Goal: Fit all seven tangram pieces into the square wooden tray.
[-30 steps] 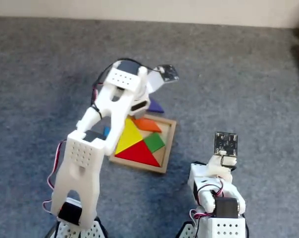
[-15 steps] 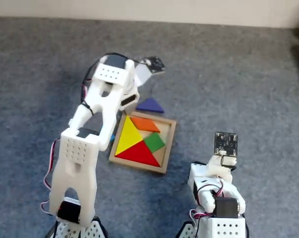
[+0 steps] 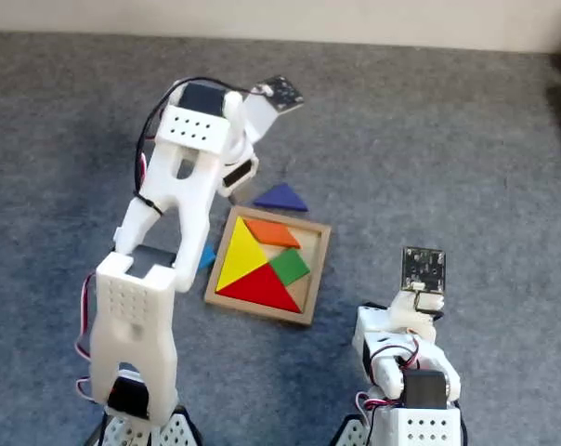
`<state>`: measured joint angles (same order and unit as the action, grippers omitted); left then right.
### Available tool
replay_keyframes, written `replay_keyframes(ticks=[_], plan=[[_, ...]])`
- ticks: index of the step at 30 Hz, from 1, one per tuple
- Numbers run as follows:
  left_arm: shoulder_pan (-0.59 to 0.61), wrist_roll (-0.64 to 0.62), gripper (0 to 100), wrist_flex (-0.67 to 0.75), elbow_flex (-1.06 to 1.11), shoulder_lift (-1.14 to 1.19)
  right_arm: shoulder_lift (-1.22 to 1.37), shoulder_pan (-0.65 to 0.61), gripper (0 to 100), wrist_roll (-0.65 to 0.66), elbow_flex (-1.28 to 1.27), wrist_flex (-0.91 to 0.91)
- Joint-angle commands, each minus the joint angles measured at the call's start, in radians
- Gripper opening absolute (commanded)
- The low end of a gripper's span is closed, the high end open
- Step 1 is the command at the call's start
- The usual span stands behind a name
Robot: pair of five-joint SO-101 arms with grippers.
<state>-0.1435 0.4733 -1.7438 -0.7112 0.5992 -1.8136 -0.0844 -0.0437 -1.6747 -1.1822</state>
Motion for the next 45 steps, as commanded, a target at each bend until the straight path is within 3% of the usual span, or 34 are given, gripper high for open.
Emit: replay_keyframes(ticks=[1, 4, 11, 22, 29, 35, 45], plan=[[0.054, -0.029, 18, -0.017, 0.065, -0.102, -0.005, 0.012, 1.2, 0.015, -0.134, 0.025], [0.071, -0.032, 22, -0.017, 0.18, -0.15, -0.005, 0.012, 1.2, 0.015, -0.134, 0.025], [0.096, -0.032, 21, -0.014, 0.417, -0.275, -0.005, 0.012, 1.2, 0.015, -0.134, 0.025], [0.134, -0.169, 21, 0.295, 0.766, -0.306, -0.005, 0.012, 1.2, 0.015, -0.134, 0.025], [0.16, -0.19, 21, 0.408, 0.857, -0.303, -0.005, 0.012, 1.2, 0.015, -0.134, 0.025], [0.26, -0.187, 21, 0.56, 0.911, -0.303, -0.005, 0.012, 1.2, 0.015, -0.134, 0.025], [0.262, -0.11, 21, 0.534, 0.865, -0.314, -0.005, 0.012, 1.2, 0.015, -0.134, 0.025]])
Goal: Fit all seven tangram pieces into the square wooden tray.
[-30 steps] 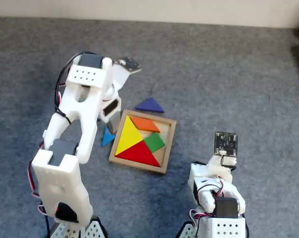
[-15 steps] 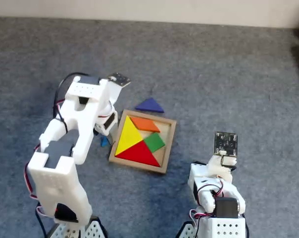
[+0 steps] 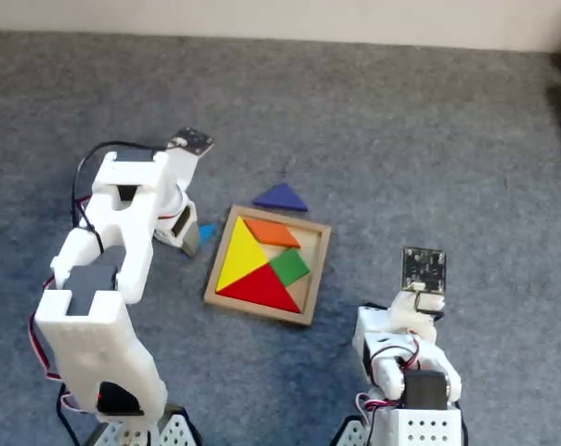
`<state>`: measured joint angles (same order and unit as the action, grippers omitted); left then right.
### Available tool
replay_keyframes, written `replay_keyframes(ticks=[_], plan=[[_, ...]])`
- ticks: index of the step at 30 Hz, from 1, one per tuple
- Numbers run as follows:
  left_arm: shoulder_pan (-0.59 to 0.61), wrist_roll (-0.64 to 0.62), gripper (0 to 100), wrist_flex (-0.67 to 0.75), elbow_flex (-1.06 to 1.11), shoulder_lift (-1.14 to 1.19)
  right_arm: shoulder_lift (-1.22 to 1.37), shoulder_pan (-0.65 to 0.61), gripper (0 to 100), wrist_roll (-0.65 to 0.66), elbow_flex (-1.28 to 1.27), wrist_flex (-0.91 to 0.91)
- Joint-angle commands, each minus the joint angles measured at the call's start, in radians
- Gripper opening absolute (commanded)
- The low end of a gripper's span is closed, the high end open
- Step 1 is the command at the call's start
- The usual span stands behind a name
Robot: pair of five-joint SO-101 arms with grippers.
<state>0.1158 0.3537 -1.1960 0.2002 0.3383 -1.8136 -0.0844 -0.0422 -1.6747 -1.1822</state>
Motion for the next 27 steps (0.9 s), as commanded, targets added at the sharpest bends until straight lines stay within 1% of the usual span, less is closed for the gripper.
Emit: replay_keyframes(ticks=[1, 5, 7, 10, 13, 16, 19, 24, 27], plan=[[-0.004, 0.014, 21, -0.037, -0.067, -0.053, -0.005, 0.012, 1.2, 0.014, -0.134, 0.025], [-0.053, 0.144, 21, -0.17, -0.176, -0.048, -0.005, 0.012, 1.2, 0.014, -0.134, 0.025], [-0.067, 0.224, 21, -0.206, -0.228, -0.044, -0.005, 0.012, 1.2, 0.014, -0.134, 0.025], [-0.071, 0.338, 24, -0.216, -0.28, -0.041, -0.005, 0.012, 1.2, 0.014, -0.134, 0.025], [-0.071, 0.394, 30, -0.215, -0.302, -0.041, -0.005, 0.012, 1.2, 0.014, -0.134, 0.025], [-0.073, 0.46, 30, -0.215, -0.302, -0.041, -0.005, 0.012, 1.2, 0.014, -0.134, 0.025], [-0.073, 0.502, 30, -0.209, -0.302, -0.018, -0.005, 0.012, 1.2, 0.014, -0.134, 0.025], [-0.073, 0.503, 30, -0.141, -0.305, 0.076, -0.005, 0.012, 1.2, 0.014, -0.134, 0.025], [-0.073, 0.497, 30, -0.146, -0.36, 0.13, -0.005, 0.012, 1.2, 0.014, -0.134, 0.025]])
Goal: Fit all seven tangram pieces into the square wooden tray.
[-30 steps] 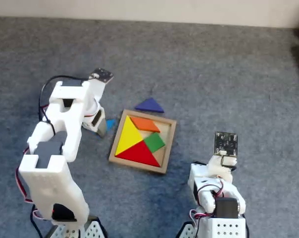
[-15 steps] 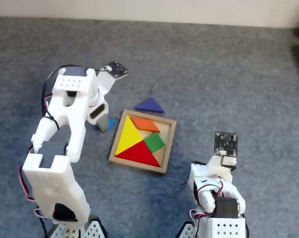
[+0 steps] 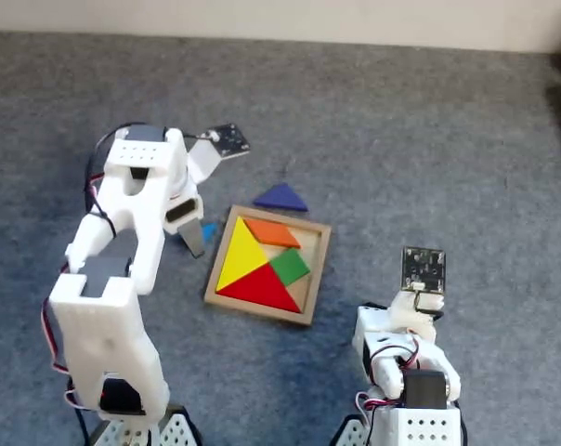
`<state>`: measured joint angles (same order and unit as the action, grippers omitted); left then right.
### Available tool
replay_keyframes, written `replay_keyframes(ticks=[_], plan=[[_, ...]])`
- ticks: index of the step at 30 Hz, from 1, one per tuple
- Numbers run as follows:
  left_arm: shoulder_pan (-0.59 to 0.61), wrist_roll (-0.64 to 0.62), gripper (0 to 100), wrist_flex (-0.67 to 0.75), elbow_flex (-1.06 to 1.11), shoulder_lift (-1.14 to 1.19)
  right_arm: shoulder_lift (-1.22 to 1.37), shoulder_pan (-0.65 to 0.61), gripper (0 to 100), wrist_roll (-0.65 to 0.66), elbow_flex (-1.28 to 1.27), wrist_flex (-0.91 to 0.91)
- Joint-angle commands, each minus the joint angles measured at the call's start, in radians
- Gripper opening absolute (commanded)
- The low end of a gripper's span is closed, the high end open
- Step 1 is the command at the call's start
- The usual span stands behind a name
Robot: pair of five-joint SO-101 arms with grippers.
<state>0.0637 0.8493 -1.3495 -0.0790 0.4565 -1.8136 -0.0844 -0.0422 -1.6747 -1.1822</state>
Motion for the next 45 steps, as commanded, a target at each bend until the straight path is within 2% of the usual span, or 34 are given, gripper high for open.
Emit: replay_keyframes(ticks=[1, 9, 19, 24, 29, 35, 45], plan=[[-0.021, 0.002, 30, 0.006, -0.097, 0.022, -0.005, 0.012, 1.2, 0.014, -0.134, 0.025], [-0.038, 0.002, 30, -0.005, -0.143, 0.087, -0.005, 0.012, 1.2, 0.014, -0.134, 0.025], [-0.051, 0.002, 25, 0.002, -0.147, 0.142, -0.005, 0.012, 1.2, 0.014, -0.134, 0.025], [-0.053, 0.002, 16, -0.006, -0.143, 0.139, -0.005, 0.012, 1.2, 0.014, -0.134, 0.025], [-0.053, 0.002, 12, -0.008, -0.145, 0.136, -0.005, 0.012, 1.2, 0.014, -0.134, 0.025], [-0.071, 0.002, 7, -0.078, -0.145, 0.107, -0.005, 0.012, 1.2, 0.014, -0.134, 0.025], [-0.148, 0.0, 7, -0.245, -0.139, -0.101, -0.005, 0.012, 1.2, 0.014, -0.134, 0.025]])
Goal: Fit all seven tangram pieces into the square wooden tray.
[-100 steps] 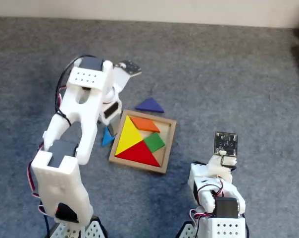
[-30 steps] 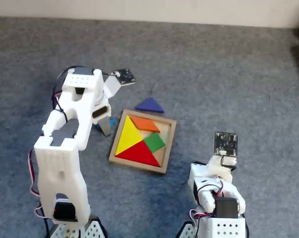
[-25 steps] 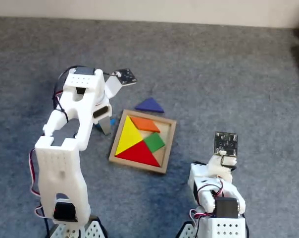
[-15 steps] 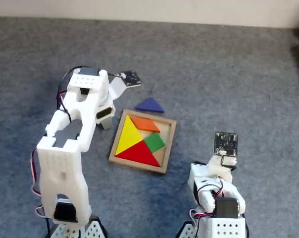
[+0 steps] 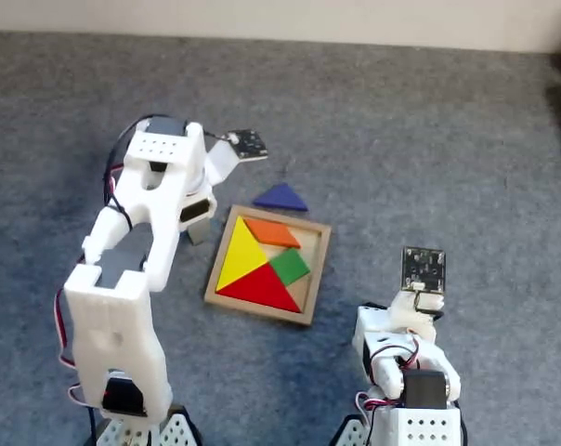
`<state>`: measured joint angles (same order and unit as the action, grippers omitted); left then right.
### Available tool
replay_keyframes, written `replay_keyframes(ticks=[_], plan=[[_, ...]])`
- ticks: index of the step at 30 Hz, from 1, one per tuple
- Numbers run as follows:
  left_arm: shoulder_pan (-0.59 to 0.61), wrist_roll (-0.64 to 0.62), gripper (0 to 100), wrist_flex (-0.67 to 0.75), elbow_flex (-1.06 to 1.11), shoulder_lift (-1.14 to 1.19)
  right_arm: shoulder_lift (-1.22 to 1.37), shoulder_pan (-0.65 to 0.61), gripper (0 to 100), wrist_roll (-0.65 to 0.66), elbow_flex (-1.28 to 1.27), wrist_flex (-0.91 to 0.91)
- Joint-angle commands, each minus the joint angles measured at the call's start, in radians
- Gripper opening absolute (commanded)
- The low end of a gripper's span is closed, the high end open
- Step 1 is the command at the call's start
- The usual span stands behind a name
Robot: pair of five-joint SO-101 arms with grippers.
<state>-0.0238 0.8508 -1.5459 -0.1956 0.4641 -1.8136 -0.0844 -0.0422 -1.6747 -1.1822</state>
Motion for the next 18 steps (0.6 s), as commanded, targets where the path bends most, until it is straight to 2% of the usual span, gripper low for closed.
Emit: replay_keyframes(ticks=[1, 3, 7, 13, 15, 18], plan=[[-0.079, -0.002, 7, -0.063, -0.021, -0.124, -0.005, 0.012, 1.2, 0.014, -0.134, 0.025], [-0.12, -0.003, 7, -0.08, -0.021, -0.143, -0.005, 0.012, 1.2, 0.014, -0.134, 0.025], [-0.214, -0.094, 7, -0.075, -0.028, -0.151, -0.005, 0.012, 1.2, 0.014, -0.134, 0.025], [-0.346, -0.107, 7, -0.072, -0.022, -0.15, -0.005, 0.012, 1.2, 0.014, -0.134, 0.025], [-0.374, -0.11, 7, -0.066, -0.022, -0.15, -0.005, 0.012, 1.2, 0.014, -0.134, 0.025], [-0.387, -0.195, 7, 0.0, -0.021, -0.148, -0.005, 0.012, 1.2, 0.014, -0.134, 0.025]])
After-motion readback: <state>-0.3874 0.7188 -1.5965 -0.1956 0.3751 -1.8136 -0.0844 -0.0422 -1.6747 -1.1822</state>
